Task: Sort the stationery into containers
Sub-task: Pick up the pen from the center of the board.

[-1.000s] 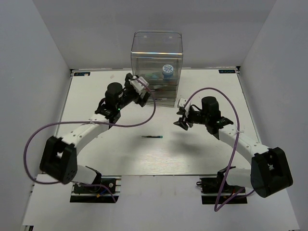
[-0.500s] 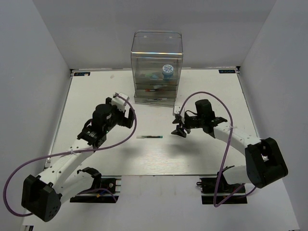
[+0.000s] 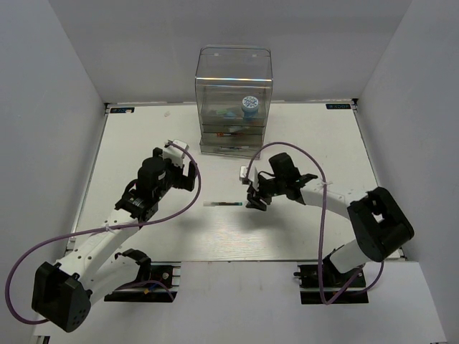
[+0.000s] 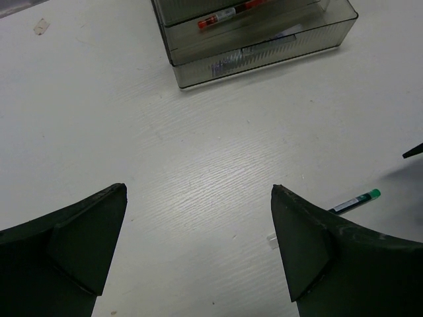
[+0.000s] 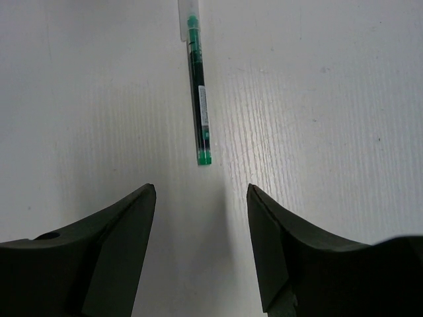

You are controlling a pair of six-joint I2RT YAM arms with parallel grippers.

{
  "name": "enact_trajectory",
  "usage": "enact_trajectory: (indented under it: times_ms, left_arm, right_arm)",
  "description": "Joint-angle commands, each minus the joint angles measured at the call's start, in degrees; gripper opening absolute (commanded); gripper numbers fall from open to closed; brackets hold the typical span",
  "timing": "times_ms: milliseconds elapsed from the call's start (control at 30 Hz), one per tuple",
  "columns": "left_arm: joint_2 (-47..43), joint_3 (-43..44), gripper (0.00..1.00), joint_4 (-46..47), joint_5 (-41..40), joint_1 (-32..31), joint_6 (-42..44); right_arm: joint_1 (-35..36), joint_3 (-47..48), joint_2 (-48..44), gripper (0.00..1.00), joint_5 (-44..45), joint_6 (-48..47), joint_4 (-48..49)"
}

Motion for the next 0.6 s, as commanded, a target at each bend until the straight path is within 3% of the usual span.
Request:
enact_trajectory:
  times_ms: [0, 333, 567]
  left_arm:
    - [-1.02, 0.29, 1.0, 0.23, -3.47, 0.24, -0.81]
    - [-2.16, -0.24, 1.0, -0.91, -8.13, 0.24, -0.81]
    - [-3.22, -0.24, 1.0, -1.44, -10.07, 0.24, -0.81]
  right_arm:
    - [2.95, 3.35, 2.21, 0.64, 7.54, 2.53, 4.22]
    - [6.82, 9.51, 10.91, 0.64, 12.12, 2.89, 3.87]
    - [9.37, 10.83, 13.56, 0.58, 12.21, 2.01, 2.47]
